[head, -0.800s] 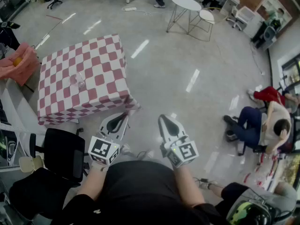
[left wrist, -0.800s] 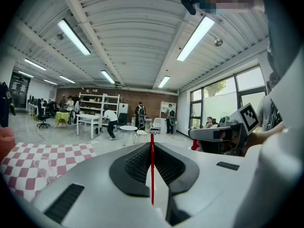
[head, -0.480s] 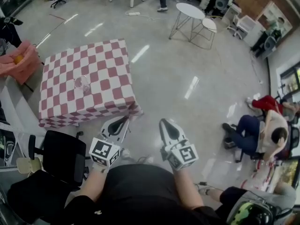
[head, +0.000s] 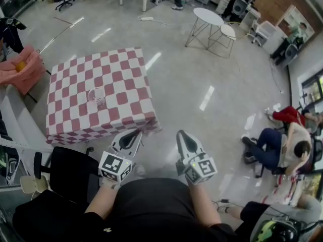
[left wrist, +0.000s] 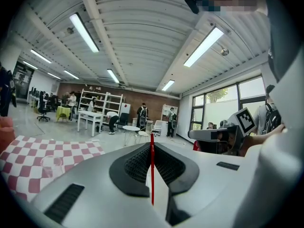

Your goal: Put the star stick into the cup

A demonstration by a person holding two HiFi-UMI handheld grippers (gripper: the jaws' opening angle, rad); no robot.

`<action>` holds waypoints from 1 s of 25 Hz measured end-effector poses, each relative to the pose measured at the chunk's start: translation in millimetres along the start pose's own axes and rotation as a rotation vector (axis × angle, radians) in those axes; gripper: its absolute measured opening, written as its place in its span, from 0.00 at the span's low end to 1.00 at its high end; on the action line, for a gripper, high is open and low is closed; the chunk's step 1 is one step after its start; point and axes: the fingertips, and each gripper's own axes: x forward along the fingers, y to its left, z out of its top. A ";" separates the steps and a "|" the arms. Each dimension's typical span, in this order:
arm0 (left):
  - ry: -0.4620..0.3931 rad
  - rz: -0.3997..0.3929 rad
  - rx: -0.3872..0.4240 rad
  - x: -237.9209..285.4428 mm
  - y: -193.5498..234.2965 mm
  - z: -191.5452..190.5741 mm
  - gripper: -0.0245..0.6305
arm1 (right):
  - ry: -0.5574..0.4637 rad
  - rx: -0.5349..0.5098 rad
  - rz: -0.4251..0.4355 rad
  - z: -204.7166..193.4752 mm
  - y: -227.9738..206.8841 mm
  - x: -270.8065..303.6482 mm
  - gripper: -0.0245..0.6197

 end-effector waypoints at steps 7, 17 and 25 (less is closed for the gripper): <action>0.037 0.002 0.022 33.1 14.9 -5.0 0.12 | -0.009 0.046 0.017 -2.0 -28.2 38.5 0.07; 0.049 0.111 0.037 127.8 45.2 29.1 0.12 | -0.003 0.052 0.151 40.0 -105.4 115.1 0.07; 0.039 0.227 0.034 186.1 51.3 50.5 0.12 | -0.030 0.080 0.268 77.7 -157.0 145.1 0.07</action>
